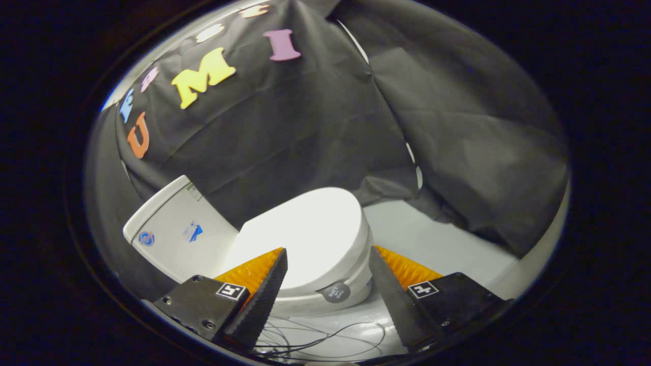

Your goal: Open the toilet lid.

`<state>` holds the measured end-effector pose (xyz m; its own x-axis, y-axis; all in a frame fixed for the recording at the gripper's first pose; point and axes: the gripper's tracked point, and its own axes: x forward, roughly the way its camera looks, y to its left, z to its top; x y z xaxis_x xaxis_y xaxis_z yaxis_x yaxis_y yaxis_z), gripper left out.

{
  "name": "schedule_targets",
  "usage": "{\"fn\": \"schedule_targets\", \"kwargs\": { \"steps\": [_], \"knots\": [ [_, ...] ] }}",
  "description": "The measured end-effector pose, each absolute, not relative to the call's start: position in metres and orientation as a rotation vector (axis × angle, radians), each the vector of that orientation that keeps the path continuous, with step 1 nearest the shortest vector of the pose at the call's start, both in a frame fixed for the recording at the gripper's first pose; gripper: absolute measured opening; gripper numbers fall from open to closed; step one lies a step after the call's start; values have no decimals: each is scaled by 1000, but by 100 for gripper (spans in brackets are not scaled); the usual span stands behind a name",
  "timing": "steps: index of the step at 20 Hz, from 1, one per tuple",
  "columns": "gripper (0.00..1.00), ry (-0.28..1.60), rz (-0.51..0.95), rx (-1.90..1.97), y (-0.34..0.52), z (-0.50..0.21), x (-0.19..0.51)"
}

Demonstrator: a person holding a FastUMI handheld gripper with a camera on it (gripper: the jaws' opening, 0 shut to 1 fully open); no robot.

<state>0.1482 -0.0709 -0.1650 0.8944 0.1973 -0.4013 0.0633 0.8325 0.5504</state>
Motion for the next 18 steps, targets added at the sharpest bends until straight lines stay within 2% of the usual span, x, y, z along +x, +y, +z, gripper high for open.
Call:
{"fn": "schedule_targets", "kwargs": {
  "steps": [7, 11, 18],
  "knots": [
    [99, 633, 74, 795, -61, -246, 155],
    [96, 703, 105, 879, -48, -265, 156],
    [76, 764, 151, 1080, -28, -280, 166]
  ]
}}
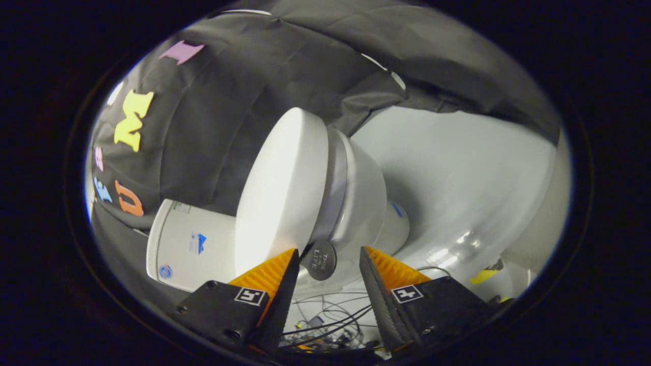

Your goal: Open the toilet lid.

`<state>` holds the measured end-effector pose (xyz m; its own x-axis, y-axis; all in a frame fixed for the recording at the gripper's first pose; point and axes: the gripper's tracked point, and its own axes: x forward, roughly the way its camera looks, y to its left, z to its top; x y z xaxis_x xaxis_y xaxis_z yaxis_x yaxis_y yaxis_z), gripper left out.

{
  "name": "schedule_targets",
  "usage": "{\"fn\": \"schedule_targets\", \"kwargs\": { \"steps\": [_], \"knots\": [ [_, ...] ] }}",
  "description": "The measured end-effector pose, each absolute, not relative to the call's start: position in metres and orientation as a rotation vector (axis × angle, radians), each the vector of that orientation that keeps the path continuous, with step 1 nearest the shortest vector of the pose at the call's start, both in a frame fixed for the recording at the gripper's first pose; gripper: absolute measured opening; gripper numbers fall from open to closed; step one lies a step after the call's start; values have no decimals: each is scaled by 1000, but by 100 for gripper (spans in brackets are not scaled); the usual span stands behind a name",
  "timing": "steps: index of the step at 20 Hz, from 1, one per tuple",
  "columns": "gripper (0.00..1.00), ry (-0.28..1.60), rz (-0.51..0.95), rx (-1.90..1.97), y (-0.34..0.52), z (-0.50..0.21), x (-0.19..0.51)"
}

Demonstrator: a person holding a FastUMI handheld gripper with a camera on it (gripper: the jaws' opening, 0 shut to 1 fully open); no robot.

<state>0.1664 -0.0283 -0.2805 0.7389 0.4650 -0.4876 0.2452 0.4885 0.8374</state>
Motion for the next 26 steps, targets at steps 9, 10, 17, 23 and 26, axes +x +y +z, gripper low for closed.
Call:
{"fn": "schedule_targets", "kwargs": {
  "steps": [9, 10, 17, 23, 26],
  "knots": [
    [42, 777, 213, 1195, -12, -281, 174],
    [36, 780, 212, 1199, -13, -281, 173],
    [14, 796, 200, 1309, -16, -275, 177],
    [11, 795, 164, 1456, -17, -270, 178],
    [11, 795, 167, 1430, -16, -270, 178]
  ]
}}
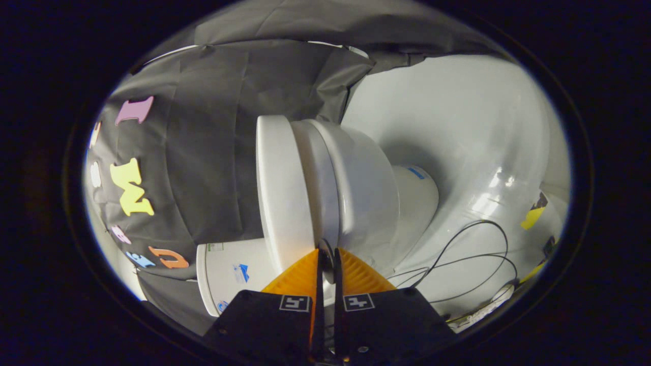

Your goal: Open the toilet lid.

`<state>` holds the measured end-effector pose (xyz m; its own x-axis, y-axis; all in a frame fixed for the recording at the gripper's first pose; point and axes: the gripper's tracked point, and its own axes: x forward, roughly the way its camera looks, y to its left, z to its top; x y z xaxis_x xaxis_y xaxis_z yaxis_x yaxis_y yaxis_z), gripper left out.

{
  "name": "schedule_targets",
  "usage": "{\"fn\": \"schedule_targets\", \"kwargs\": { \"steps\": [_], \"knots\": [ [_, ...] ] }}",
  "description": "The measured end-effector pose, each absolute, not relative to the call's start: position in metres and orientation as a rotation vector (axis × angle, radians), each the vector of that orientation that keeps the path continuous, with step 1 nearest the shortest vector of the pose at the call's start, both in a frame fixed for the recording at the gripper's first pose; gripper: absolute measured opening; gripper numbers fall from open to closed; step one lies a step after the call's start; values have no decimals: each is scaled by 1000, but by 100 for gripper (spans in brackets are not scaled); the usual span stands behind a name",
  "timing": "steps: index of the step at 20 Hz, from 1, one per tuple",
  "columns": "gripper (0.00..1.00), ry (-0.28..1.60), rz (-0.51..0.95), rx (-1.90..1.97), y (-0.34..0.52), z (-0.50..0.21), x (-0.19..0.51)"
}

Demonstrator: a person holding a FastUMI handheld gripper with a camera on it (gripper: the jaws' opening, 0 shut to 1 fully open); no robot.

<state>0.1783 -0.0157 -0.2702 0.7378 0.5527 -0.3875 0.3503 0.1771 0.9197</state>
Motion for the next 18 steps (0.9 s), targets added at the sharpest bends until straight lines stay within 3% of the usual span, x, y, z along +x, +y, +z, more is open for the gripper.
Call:
{"fn": "schedule_targets", "kwargs": {
  "steps": [18],
  "knots": [
    [6, 760, 180, 1243, -16, -225, 178]
  ]
}}
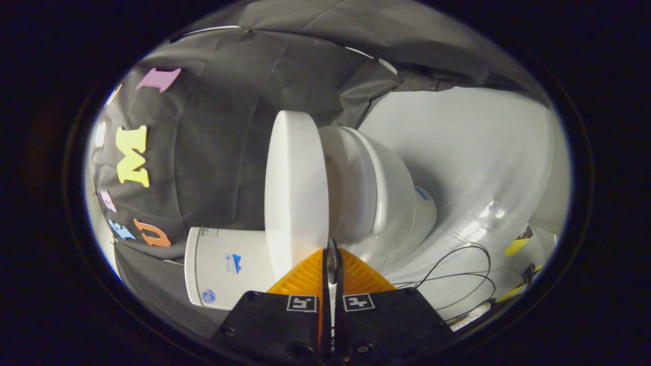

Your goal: Open the toilet lid.

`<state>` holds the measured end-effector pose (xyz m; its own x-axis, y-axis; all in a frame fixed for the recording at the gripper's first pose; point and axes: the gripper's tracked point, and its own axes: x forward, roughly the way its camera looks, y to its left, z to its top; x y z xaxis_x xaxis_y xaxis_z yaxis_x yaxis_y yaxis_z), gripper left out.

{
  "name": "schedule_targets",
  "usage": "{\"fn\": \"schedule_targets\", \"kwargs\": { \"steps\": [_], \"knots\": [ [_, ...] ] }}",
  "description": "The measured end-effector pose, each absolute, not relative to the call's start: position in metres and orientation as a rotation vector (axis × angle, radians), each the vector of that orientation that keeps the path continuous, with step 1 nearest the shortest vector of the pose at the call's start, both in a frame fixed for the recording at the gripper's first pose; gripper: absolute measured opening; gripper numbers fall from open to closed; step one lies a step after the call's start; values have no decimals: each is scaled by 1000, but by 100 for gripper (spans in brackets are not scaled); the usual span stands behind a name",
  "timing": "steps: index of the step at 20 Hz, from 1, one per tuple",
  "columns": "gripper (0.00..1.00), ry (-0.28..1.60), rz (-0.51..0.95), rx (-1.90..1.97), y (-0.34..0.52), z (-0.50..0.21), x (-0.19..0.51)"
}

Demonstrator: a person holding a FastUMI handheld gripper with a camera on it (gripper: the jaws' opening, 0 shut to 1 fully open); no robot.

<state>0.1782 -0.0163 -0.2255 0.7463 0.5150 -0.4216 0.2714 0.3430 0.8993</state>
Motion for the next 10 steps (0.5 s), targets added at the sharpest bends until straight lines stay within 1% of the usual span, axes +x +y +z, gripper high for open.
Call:
{"fn": "schedule_targets", "kwargs": {
  "steps": [10],
  "knots": [
    [6, 716, 190, 1120, -6, -172, 172]
  ]
}}
